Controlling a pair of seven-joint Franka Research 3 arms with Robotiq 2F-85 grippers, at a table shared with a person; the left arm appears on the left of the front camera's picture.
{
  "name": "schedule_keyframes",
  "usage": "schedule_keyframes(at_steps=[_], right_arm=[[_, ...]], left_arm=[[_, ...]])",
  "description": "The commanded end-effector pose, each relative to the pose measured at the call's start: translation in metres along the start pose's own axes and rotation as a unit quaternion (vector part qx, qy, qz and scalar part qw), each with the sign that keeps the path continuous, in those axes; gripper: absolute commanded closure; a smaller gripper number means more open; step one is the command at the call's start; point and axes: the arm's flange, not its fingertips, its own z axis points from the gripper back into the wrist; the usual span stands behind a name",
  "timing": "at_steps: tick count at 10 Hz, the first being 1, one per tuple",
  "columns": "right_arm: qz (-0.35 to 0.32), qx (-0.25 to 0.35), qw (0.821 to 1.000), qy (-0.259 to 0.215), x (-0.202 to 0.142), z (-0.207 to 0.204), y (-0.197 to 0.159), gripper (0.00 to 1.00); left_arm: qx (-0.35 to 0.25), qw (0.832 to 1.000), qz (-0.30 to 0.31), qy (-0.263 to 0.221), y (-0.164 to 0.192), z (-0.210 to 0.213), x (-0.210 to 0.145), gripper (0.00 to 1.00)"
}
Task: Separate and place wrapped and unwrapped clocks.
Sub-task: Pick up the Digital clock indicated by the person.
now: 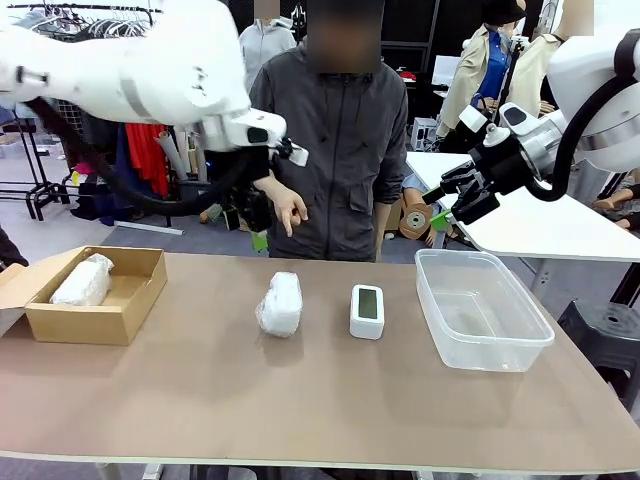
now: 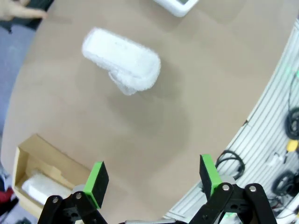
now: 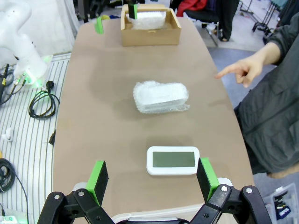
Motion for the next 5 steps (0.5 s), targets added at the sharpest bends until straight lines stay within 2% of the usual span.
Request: schedule_keyframes(at_steps=[1,2,3,4,5], right_arm=[[0.003,-0.001,1.0,-0.003,0.002,0.001,0.0,0.0],[0.003,-0.001,1.0,-0.003,0.002,0.001,0.0,0.0],[0.003,-0.001,1.0,-0.003,0.002,0.001,0.0,0.0],[0.003,-0.001,1.0,-0.003,0.002,0.001,0.0,0.0],[0.003,-0.001,1.0,-0.003,0.002,0.001,0.0,0.0]], left_arm=[[0.032,0.991,0.107,0.072,-0.019,-0.012,0.032,0.0],[0.054,0.982,0.152,0.1,-0.028,-0.021,0.04,0.0],[0.113,0.961,0.219,0.122,-0.036,-0.03,0.047,0.0],[0.129,0.959,0.24,0.078,-0.039,-0.04,0.054,0.0],[0.103,0.956,0.267,0.064,-0.039,-0.053,0.064,0.0]])
